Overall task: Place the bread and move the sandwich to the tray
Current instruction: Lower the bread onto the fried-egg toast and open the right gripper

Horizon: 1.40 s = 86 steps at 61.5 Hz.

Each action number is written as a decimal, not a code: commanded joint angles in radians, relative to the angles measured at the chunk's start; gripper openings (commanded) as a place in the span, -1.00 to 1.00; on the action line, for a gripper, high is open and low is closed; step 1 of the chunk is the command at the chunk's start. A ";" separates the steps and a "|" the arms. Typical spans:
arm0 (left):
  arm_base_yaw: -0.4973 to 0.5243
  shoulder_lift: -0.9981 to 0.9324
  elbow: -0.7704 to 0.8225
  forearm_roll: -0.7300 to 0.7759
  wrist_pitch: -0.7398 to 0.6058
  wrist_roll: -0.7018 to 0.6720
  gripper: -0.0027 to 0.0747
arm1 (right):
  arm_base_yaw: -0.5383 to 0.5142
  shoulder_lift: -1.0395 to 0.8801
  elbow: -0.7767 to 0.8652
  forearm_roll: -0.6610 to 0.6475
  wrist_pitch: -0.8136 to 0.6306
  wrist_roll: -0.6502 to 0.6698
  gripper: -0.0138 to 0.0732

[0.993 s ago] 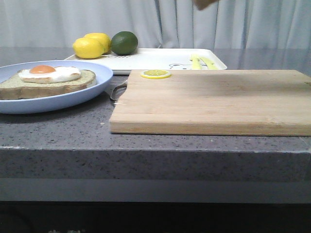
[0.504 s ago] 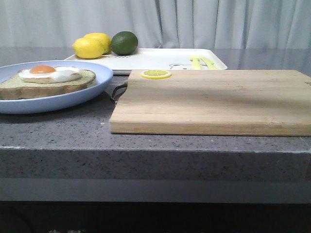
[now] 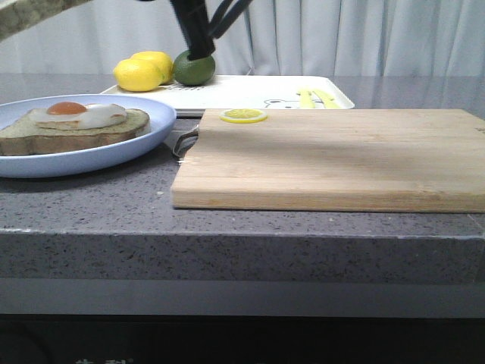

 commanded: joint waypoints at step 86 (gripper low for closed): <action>0.000 0.010 -0.027 -0.008 -0.075 -0.006 0.25 | -0.096 0.084 -0.102 -0.256 0.045 0.050 0.07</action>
